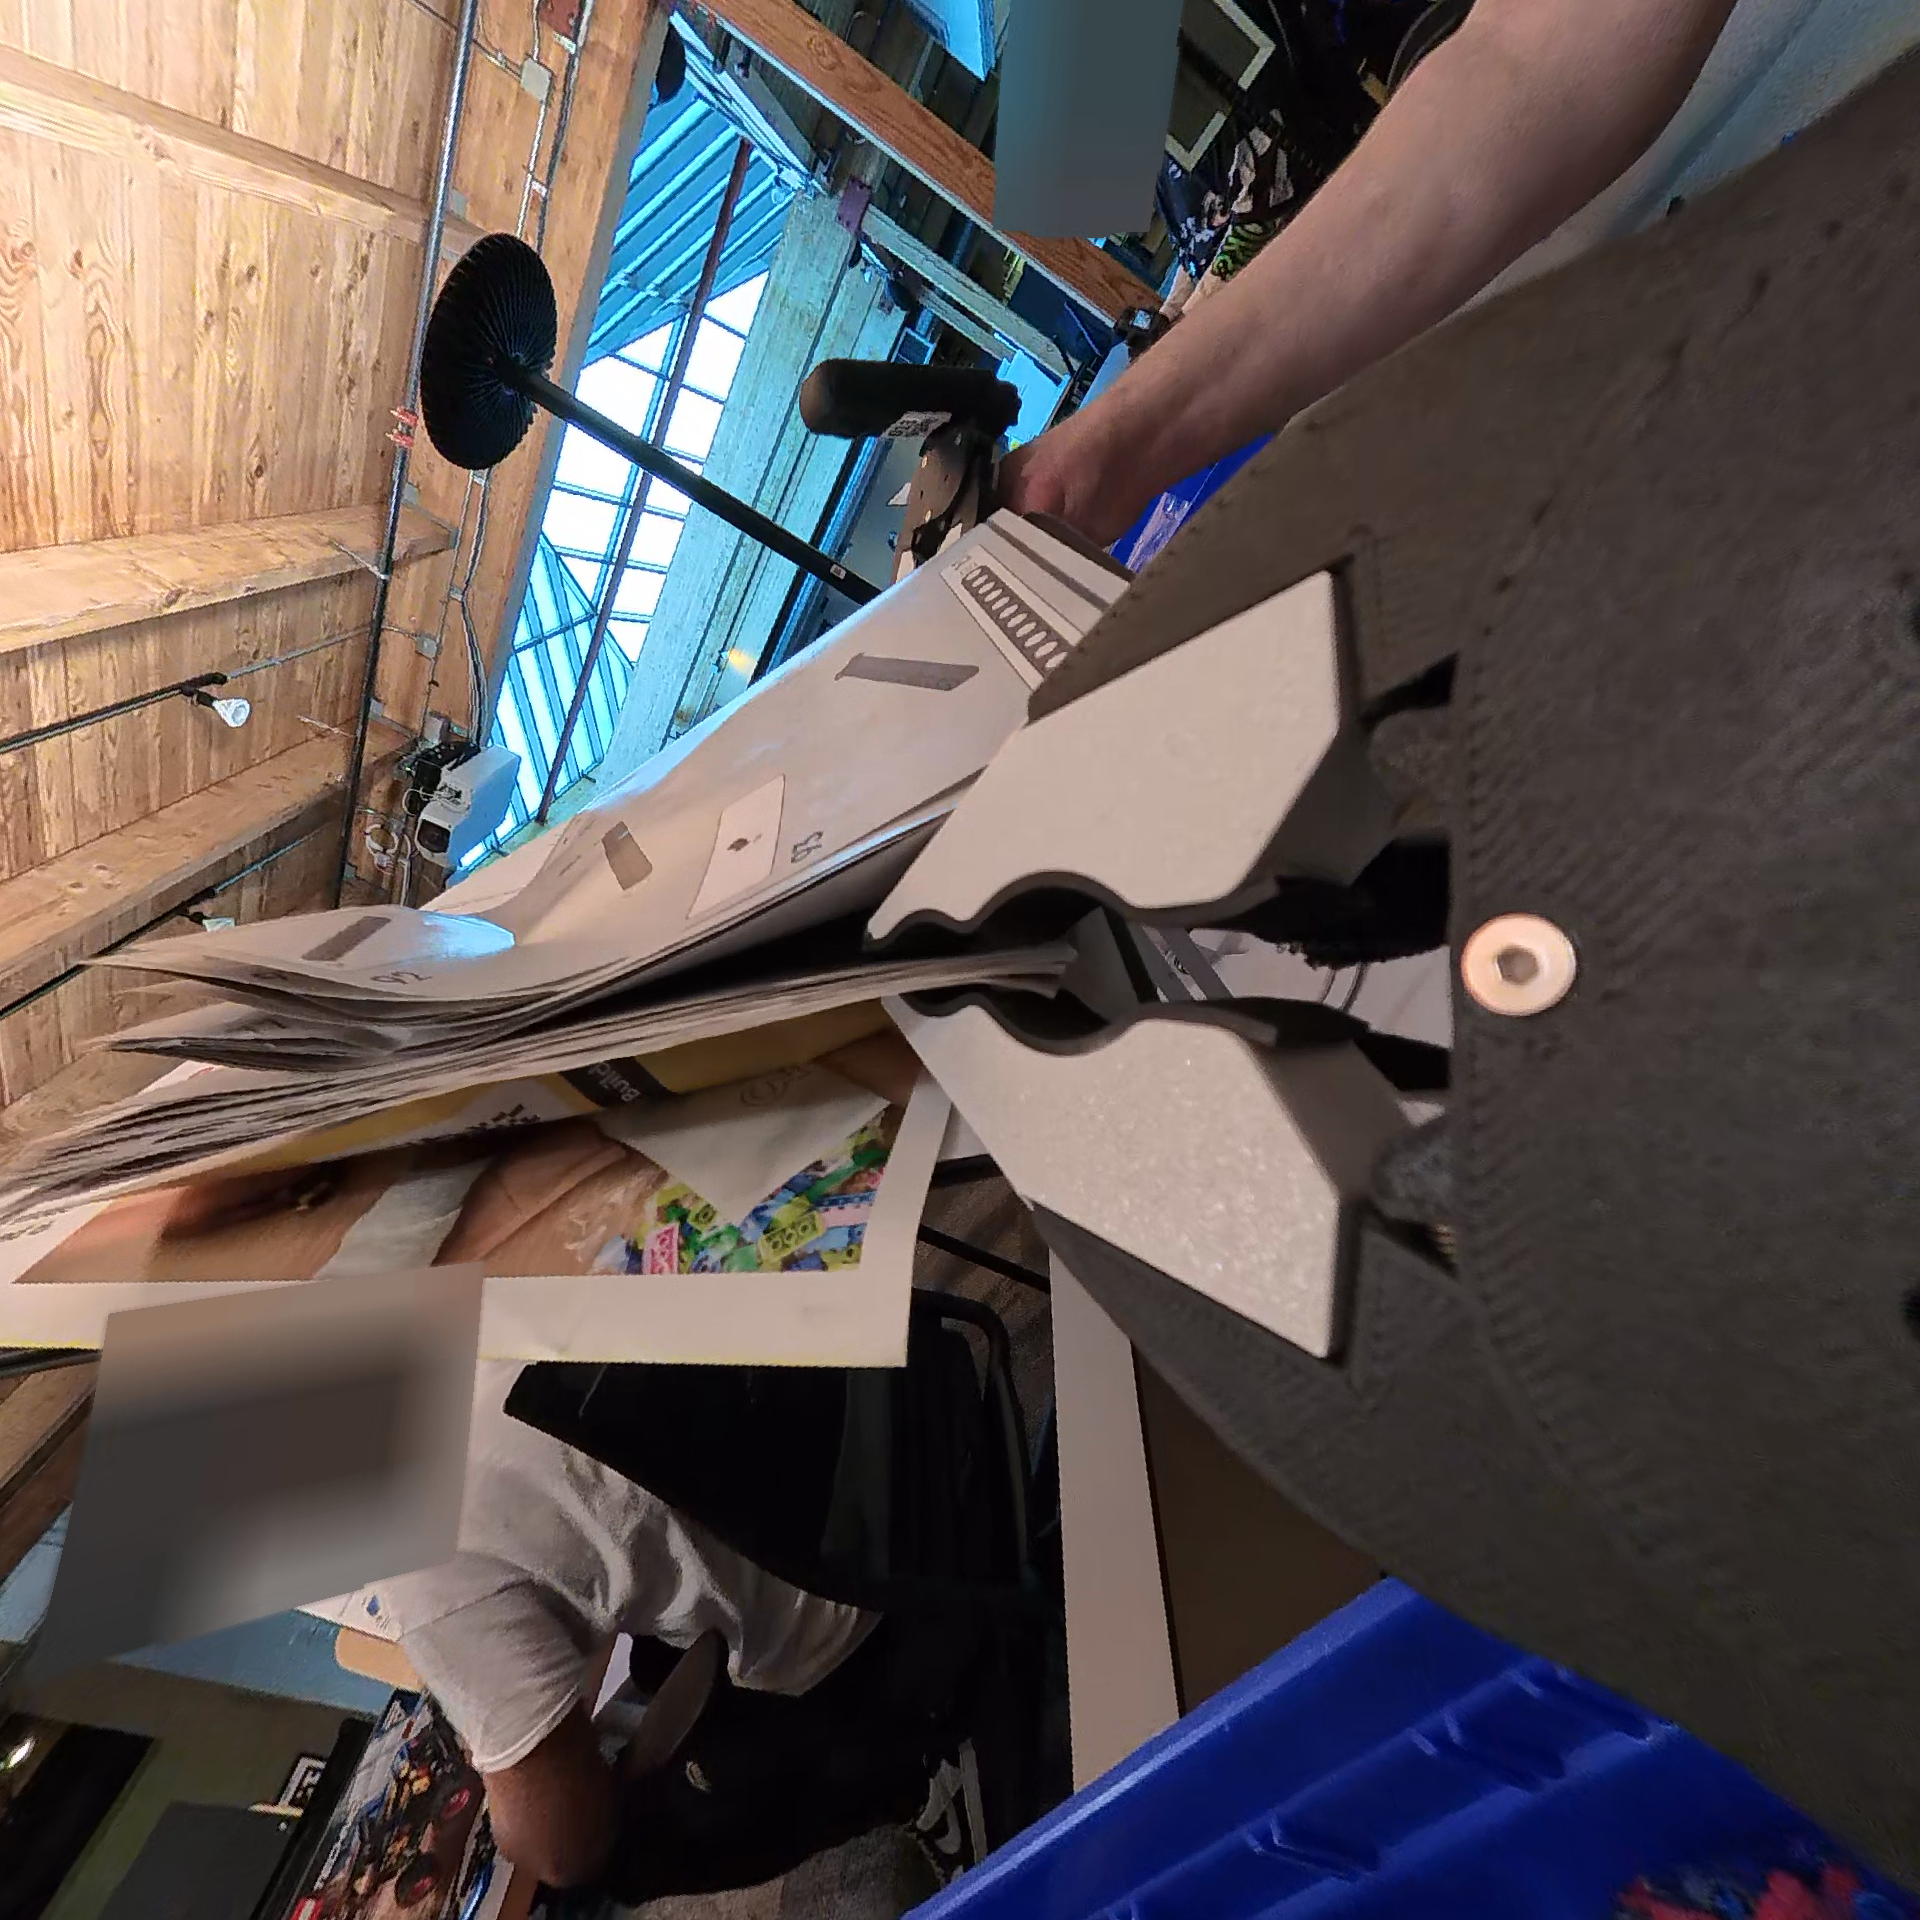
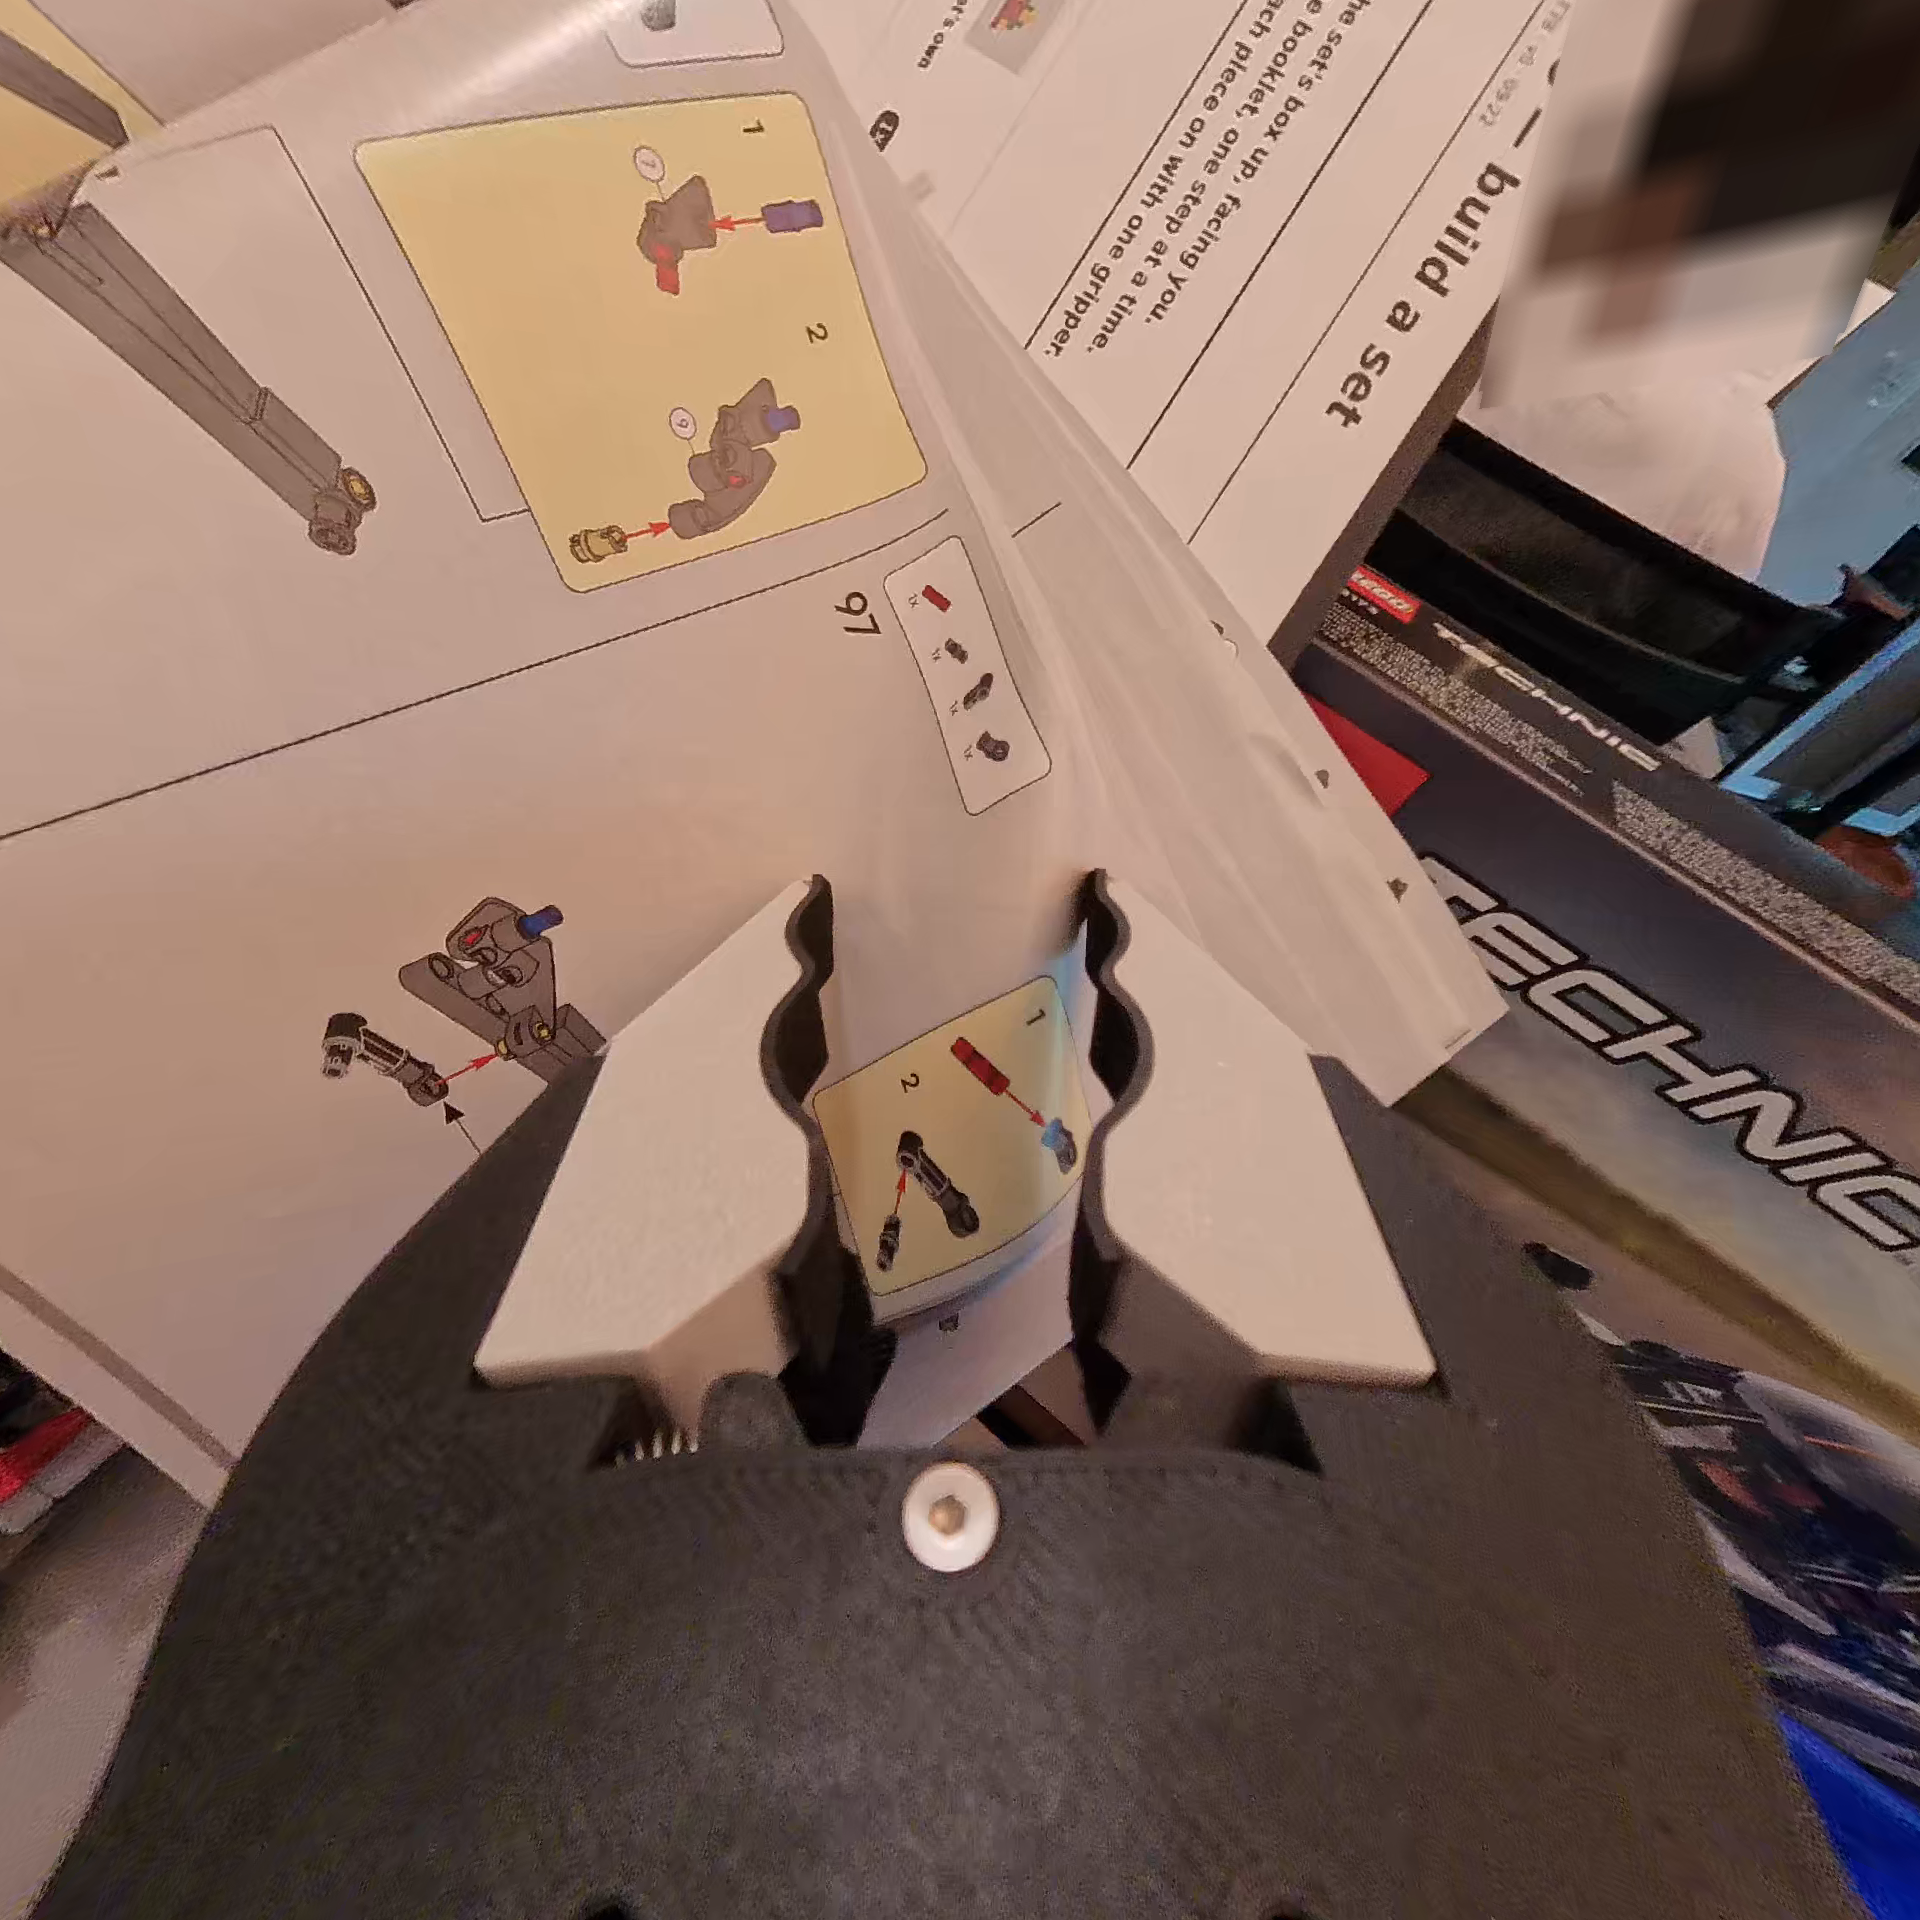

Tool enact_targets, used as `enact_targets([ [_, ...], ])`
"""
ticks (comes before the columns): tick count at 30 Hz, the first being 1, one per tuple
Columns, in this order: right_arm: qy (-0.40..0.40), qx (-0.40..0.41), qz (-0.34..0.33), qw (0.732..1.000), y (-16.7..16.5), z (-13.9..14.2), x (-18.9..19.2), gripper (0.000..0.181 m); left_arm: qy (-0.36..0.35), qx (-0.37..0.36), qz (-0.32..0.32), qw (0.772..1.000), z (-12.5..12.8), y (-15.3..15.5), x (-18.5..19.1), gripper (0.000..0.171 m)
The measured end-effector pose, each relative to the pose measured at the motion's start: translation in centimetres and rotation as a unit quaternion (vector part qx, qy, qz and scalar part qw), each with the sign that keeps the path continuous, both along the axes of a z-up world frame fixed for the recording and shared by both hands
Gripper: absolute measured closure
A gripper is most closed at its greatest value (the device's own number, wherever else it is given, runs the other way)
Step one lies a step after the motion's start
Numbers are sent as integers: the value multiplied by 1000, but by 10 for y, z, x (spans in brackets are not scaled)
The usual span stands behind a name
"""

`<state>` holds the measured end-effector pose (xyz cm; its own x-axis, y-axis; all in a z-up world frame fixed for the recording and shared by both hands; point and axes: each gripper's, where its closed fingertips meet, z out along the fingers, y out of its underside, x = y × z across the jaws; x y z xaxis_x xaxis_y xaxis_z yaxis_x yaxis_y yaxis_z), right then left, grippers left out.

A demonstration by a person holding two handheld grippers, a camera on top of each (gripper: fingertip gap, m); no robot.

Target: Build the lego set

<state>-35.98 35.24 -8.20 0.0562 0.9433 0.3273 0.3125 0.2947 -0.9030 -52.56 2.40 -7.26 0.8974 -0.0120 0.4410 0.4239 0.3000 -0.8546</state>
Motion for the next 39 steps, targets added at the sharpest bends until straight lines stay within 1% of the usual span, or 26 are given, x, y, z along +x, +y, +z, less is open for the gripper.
enact_targets([
  [2,-3,16,-8,1000,0,1,0,134,0,0,0,1000,0,0,0,171],
  [4,3,27,-28,999,4,4,2,123,1,0,0,1000,1,0,0,171],
  [9,12,63,-53,997,5,8,8,123,0,1,-2,1000,1,-1,0,171],
  [12,10,33,-33,999,-2,0,5,135,0,1,-2,1000,1,0,0,171],
  [14,14,2,-18,1000,-3,-2,4,137,0,1,-2,1000,1,-1,0,171],
  [17,16,-19,-6,1000,-2,-3,3,139,1,1,-1,1000,1,0,0,171],
  [19,16,-19,-3,1000,-2,-3,2,143,-1,2,-1,1000,1,0,0,171],
  [21,13,-11,3,1000,-4,-3,2,155,-1,1,0,1000,0,0,0,171],
  [24,8,-3,4,1000,-6,-3,1,162,0,1,0,1000,0,0,0,171],
  [26,3,-2,10,1000,-9,-3,1,173,0,1,0,1000,0,0,0,171],
  [27,-4,-4,18,1000,-12,-4,1,181,0,1,-1,1000,0,0,0,171],
  [29,-14,-8,37,999,-21,-4,2,181,0,0,-2,1000,0,0,0,171],
  [31,-8,-27,63,998,-34,3,5,181,0,1,-2,1000,0,0,0,171],
  [34,20,-88,125,988,-61,25,10,181,0,1,-3,1000,0,0,0,171],
  [37,47,-161,214,962,-98,55,14,181,0,1,-3,1000,0,0,0,171],
  [39,70,-182,254,947,-121,77,10,181,-1,2,-3,1000,0,0,0,171],
])
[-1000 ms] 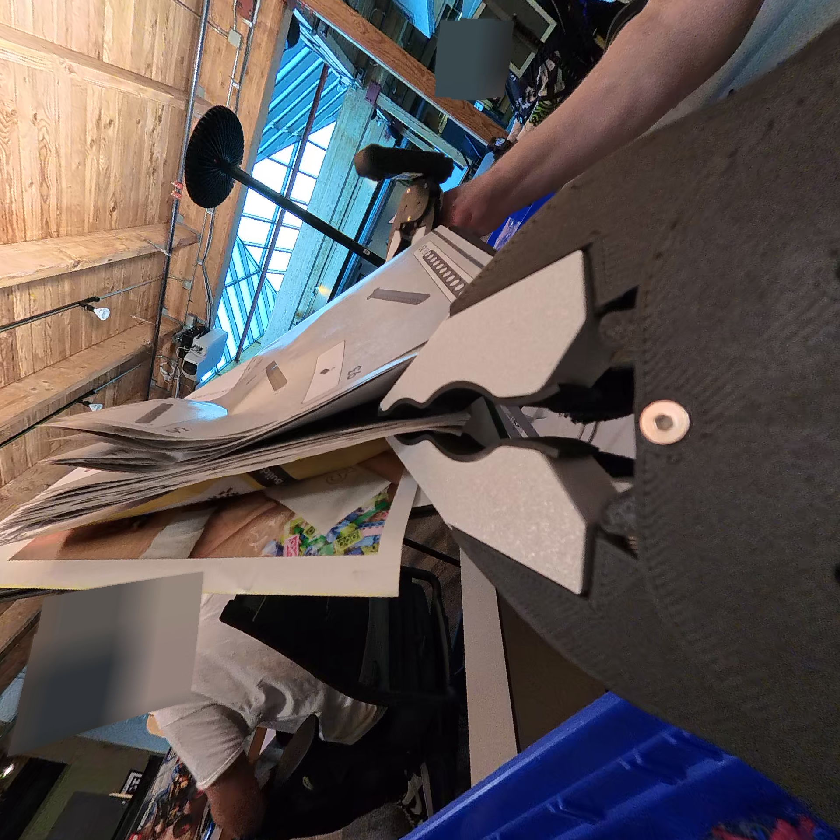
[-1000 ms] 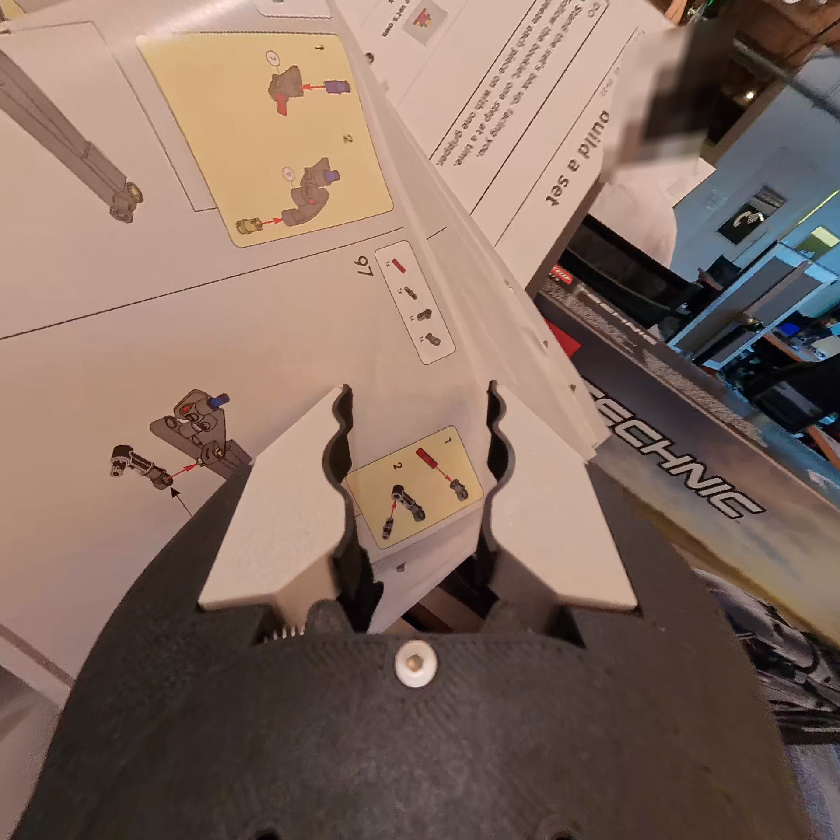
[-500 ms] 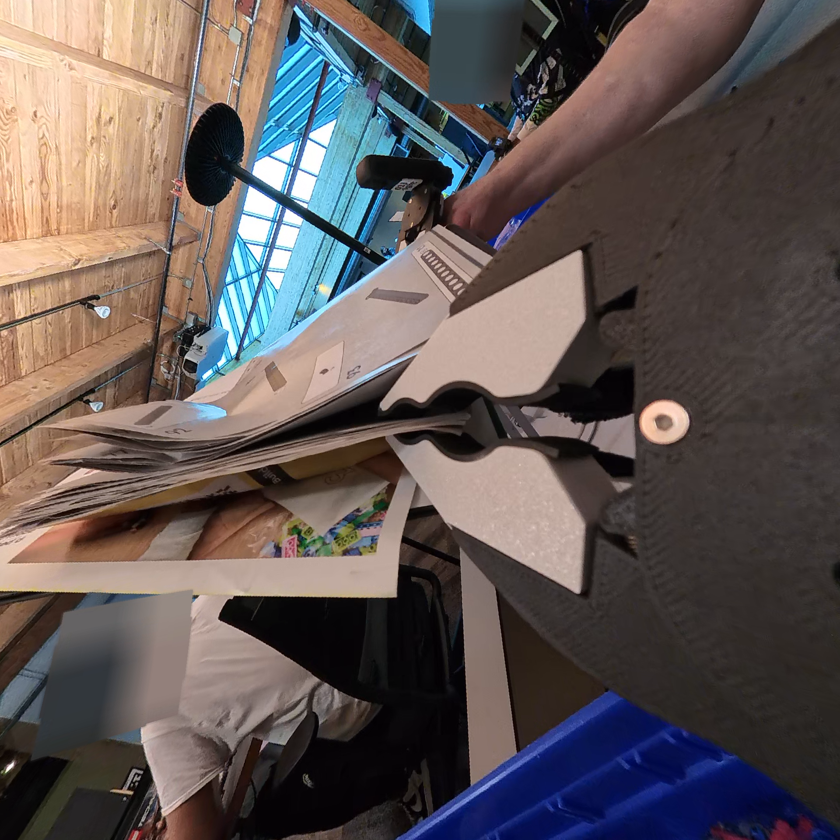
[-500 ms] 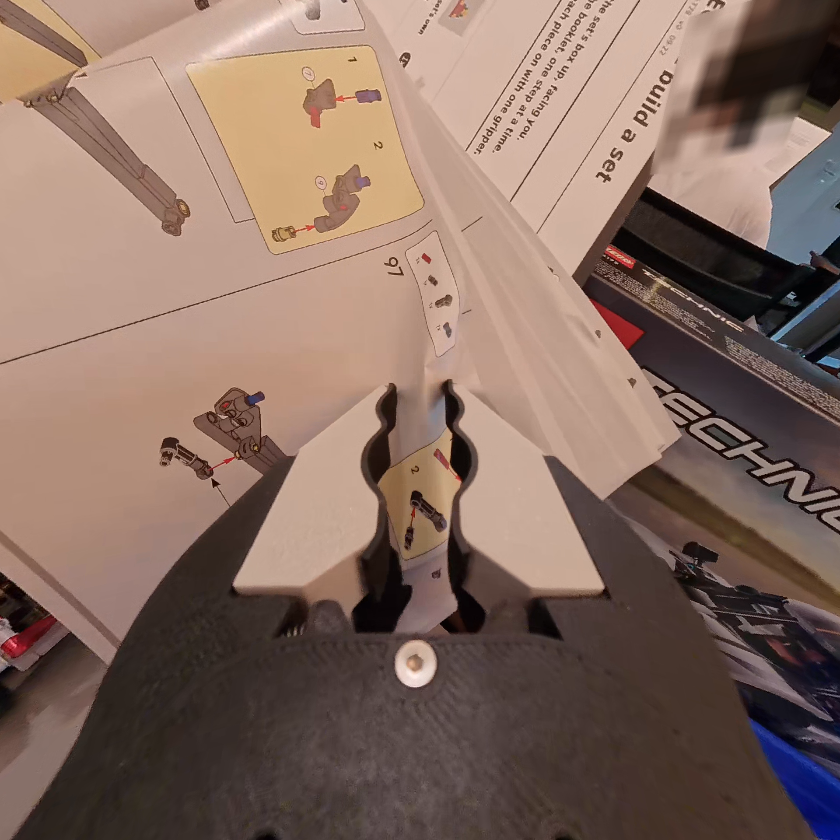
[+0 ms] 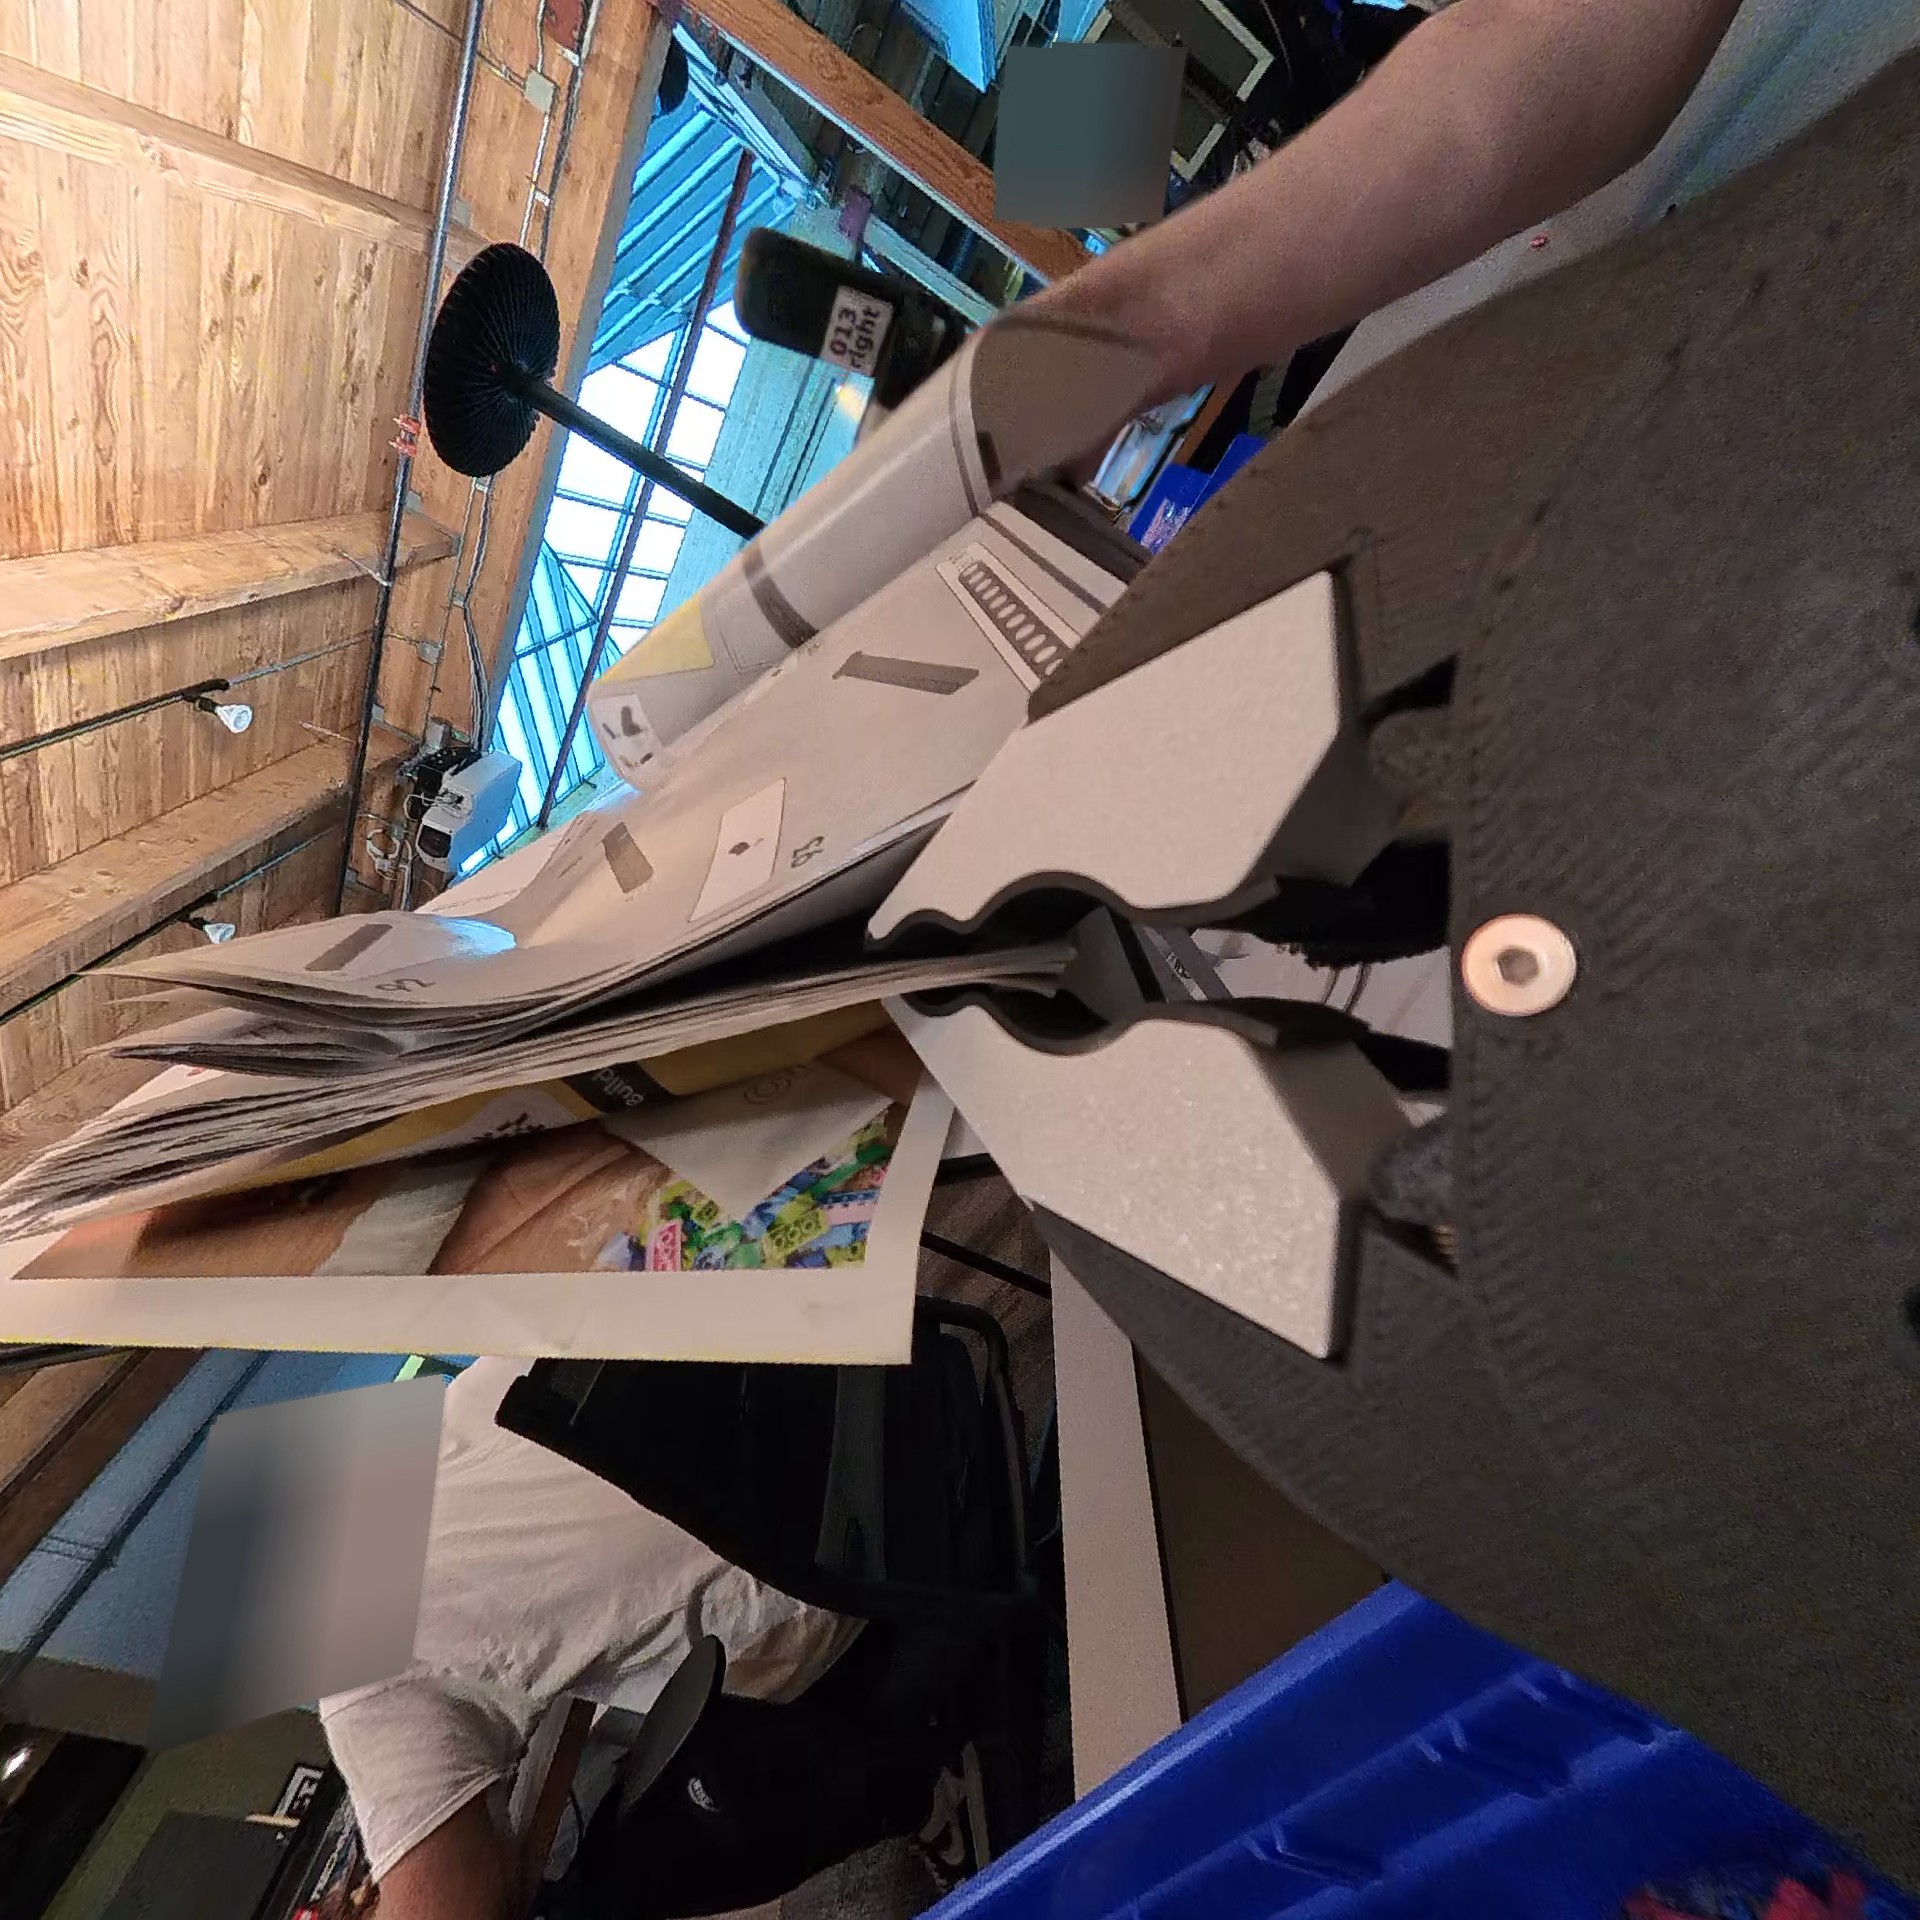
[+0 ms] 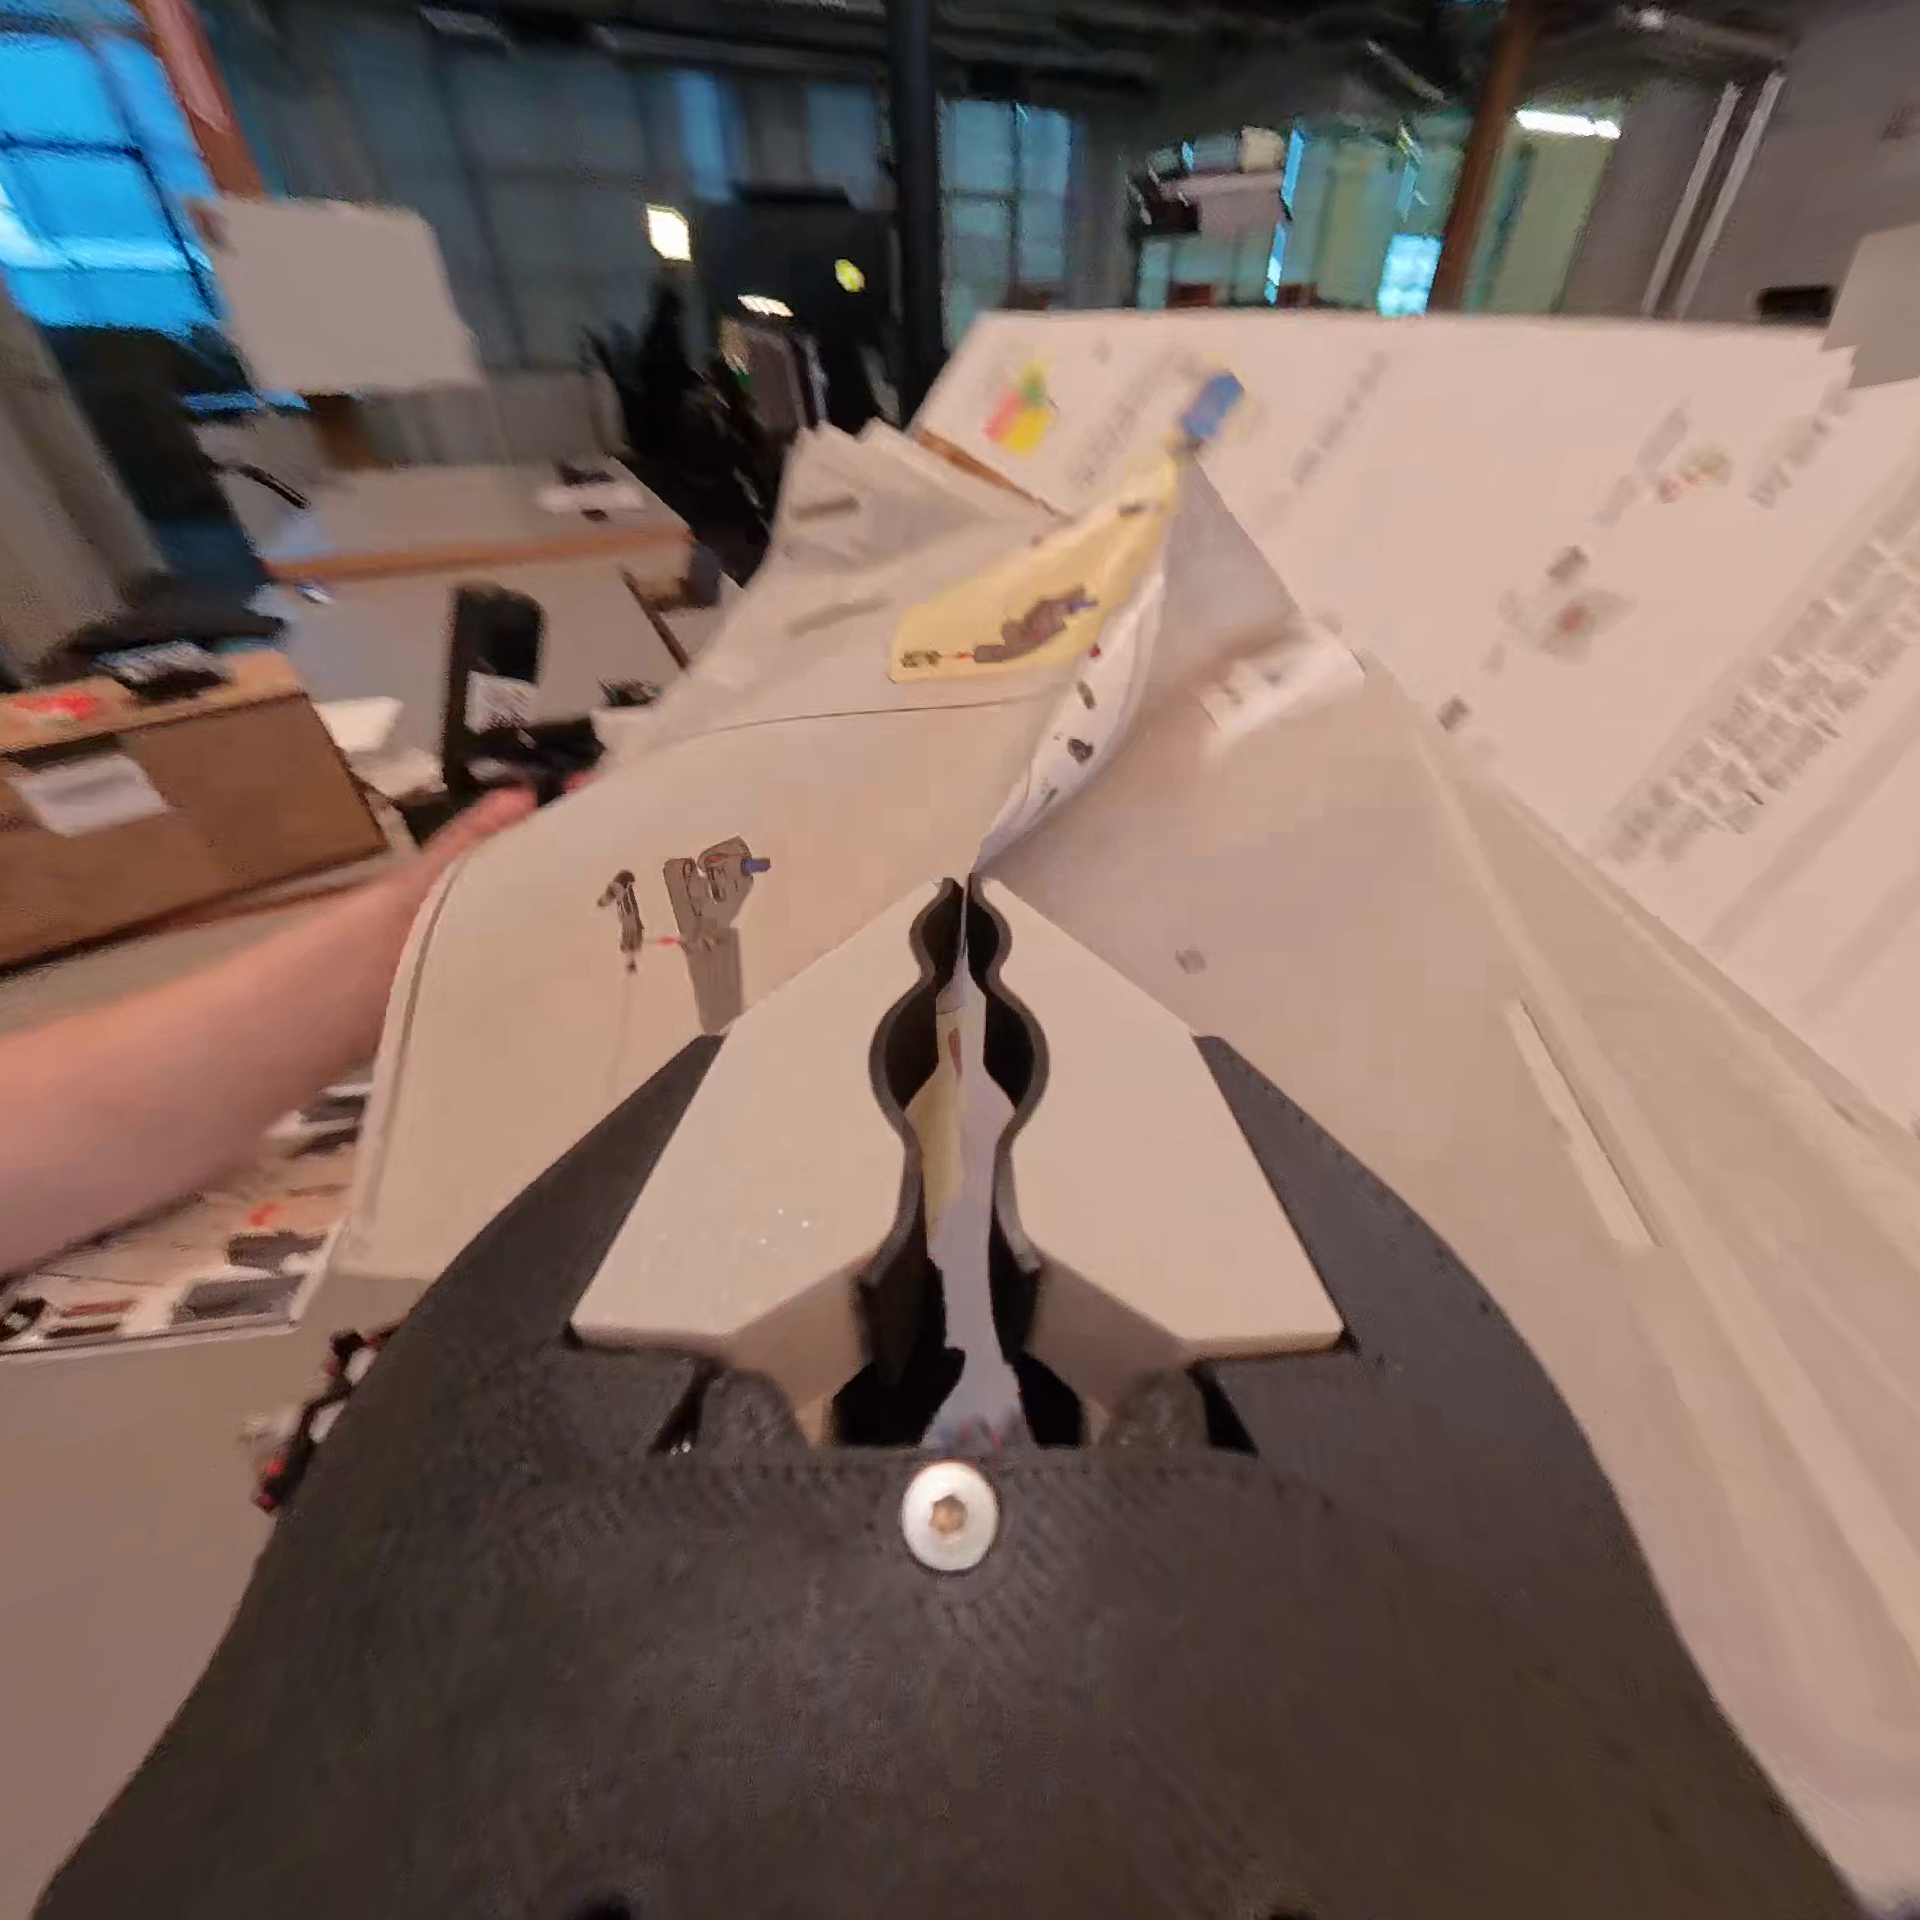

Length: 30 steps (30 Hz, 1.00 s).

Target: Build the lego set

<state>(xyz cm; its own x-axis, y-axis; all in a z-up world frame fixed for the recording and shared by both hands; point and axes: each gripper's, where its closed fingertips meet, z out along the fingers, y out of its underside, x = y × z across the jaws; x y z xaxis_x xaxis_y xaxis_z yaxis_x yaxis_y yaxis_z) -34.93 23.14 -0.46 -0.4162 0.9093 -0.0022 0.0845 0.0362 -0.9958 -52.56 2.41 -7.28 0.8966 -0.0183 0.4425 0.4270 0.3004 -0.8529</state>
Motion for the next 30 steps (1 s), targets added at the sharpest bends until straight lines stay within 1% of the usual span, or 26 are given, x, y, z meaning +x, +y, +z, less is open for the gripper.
enact_targets([
  [2,21,-19,28,999,-26,19,-11,179,0,0,1,1000,0,0,0,171],
  [3,29,-28,48,998,-43,27,-17,170,-1,0,1,1000,0,0,0,171],
  [4,34,-38,79,996,-65,34,-23,152,-1,0,1,1000,-1,0,0,171],
  [5,30,-43,116,992,-90,37,-27,145,-1,0,1,1000,-1,0,0,171],
  [6,20,-35,145,989,-112,35,-32,139,-1,-1,1,1000,-1,0,0,171],
  [8,-9,2,179,984,-149,22,-42,124,0,-1,1,1000,-1,0,0,171],
  [9,-25,18,201,979,-164,14,-43,124,0,-1,1,1000,-1,0,0,171],
  [10,-32,32,209,977,-173,8,-42,126,0,-1,0,1000,0,0,0,171],
  [11,-25,42,200,979,-173,6,-41,126,0,-1,-1,1000,0,0,0,171],
  [13,2,47,161,986,-155,10,-34,125,0,0,-2,1000,0,-1,-1,171],
  [16,43,26,63,997,-92,20,-19,128,-2,2,-4,1000,0,-1,-1,171],
  [17,41,27,23,999,-65,16,-15,126,-3,3,-5,1000,0,-1,-1,171],
  [20,5,44,-83,996,11,-10,-5,120,-4,4,-3,1000,0,0,-1,171],
  [23,-13,68,-156,985,65,-30,8,119,-2,1,0,1000,0,0,-1,171],
  [26,-38,99,-205,973,103,-52,14,116,0,-2,2,1000,0,0,-1,171],
  [27,-45,103,-212,971,110,-58,14,113,1,-2,2,1000,-1,0,-1,171],
  [30,-66,107,-214,969,120,-76,9,113,2,-5,4,1000,-1,1,-1,171],
])
